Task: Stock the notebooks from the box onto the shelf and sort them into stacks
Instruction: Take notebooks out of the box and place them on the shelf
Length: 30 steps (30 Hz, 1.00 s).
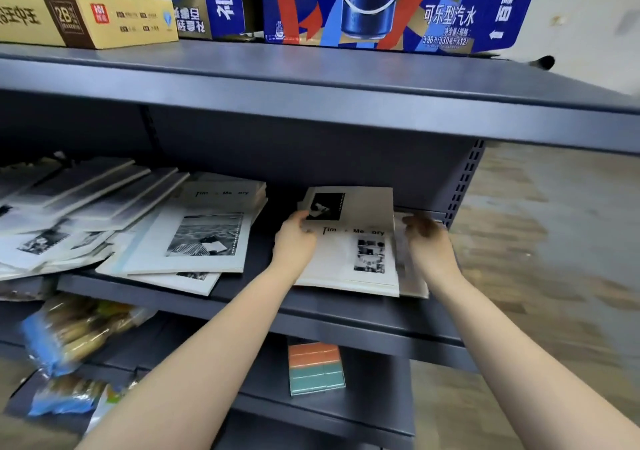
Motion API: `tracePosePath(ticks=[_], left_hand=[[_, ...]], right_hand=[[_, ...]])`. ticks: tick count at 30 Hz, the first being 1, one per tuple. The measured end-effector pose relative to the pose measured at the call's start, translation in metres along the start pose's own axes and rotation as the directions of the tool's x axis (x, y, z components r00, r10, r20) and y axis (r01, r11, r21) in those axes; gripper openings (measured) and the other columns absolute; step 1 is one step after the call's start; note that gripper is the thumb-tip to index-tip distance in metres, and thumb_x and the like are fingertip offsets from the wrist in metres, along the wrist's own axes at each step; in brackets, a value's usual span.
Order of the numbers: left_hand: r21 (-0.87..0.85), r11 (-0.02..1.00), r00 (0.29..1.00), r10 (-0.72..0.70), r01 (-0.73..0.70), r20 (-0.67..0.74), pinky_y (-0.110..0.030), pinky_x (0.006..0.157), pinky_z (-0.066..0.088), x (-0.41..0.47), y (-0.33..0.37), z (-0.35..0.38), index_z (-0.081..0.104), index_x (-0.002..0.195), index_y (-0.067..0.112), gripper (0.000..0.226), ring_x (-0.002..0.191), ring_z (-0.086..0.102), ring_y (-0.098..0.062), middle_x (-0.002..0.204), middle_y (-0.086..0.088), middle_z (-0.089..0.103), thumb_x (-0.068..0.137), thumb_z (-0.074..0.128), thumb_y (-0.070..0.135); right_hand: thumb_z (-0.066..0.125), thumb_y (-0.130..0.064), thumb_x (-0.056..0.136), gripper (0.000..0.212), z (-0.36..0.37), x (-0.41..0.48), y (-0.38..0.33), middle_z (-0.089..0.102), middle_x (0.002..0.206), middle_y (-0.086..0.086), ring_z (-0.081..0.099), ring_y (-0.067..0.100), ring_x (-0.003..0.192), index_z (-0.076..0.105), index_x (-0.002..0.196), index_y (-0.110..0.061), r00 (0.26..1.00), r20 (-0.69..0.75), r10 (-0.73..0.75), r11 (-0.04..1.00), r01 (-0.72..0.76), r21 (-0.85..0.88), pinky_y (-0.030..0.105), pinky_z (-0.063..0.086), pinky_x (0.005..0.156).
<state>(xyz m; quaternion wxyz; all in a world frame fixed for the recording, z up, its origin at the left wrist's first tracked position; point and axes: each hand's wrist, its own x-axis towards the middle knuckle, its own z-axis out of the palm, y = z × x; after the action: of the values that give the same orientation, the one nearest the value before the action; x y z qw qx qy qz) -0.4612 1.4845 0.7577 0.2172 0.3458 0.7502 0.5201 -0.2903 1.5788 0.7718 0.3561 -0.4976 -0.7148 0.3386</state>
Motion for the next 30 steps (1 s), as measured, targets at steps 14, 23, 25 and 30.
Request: tracePosePath(ticks=[14, 23, 25, 30], left_hand=[[-0.019, 0.986, 0.983, 0.168, -0.167, 0.072, -0.025, 0.099, 0.039, -0.027, -0.038, -0.057, 0.056, 0.125, 0.015, 0.038, 0.12, 0.052, -0.016, 0.129, -0.003, 0.056, 0.09, 0.045, 0.005], [-0.089, 0.965, 0.935, 0.263, -0.248, 0.24, -0.015, 0.099, 0.034, -0.07, -0.063, -0.109, 0.056, 0.125, 0.009, 0.034, 0.118, 0.05, -0.011, 0.129, -0.001, 0.056, 0.094, 0.045, 0.001], [-0.118, 0.967, 0.934, 0.248, -0.225, 0.255, -0.01, 0.093, 0.038, -0.082, -0.076, -0.122, 0.057, 0.123, 0.009, 0.032, 0.114, 0.052, -0.01, 0.124, -0.001, 0.058, 0.094, 0.046, 0.001], [-0.132, 0.987, 0.951, 0.128, -0.094, 0.282, -0.012, 0.08, 0.044, -0.11, -0.124, -0.153, 0.061, 0.114, 0.01, 0.026, 0.1, 0.058, -0.011, 0.109, -0.002, 0.063, 0.095, 0.044, 0.005]], right_hand=[[0.047, -0.015, 0.093, 0.029, 0.039, -0.085, -0.021, 0.061, 0.113, 0.001, 0.054, 0.012, 0.105, 0.057, 0.12, -0.009, 0.998, 0.008, 0.062, 0.985, -0.063, 0.158, 0.019, 0.035, 0.086], [0.048, -0.016, 0.094, 0.029, 0.07, -0.149, -0.029, 0.059, 0.112, -0.002, 0.054, 0.012, 0.108, 0.058, 0.12, -0.011, 0.98, -0.174, 0.094, 0.98, -0.06, 0.19, 0.02, 0.036, 0.092], [0.048, -0.016, 0.094, 0.028, 0.078, -0.17, -0.029, 0.059, 0.108, -0.003, 0.054, 0.009, 0.102, 0.059, 0.119, -0.012, 0.972, -0.198, 0.124, 0.973, -0.081, 0.215, 0.017, 0.036, 0.087], [0.051, -0.018, 0.094, 0.024, 0.107, -0.223, -0.021, 0.062, 0.104, 0.0, 0.055, 0.009, 0.097, 0.061, 0.114, -0.011, 0.967, -0.179, 0.18, 0.964, -0.138, 0.226, 0.004, 0.04, 0.08]])
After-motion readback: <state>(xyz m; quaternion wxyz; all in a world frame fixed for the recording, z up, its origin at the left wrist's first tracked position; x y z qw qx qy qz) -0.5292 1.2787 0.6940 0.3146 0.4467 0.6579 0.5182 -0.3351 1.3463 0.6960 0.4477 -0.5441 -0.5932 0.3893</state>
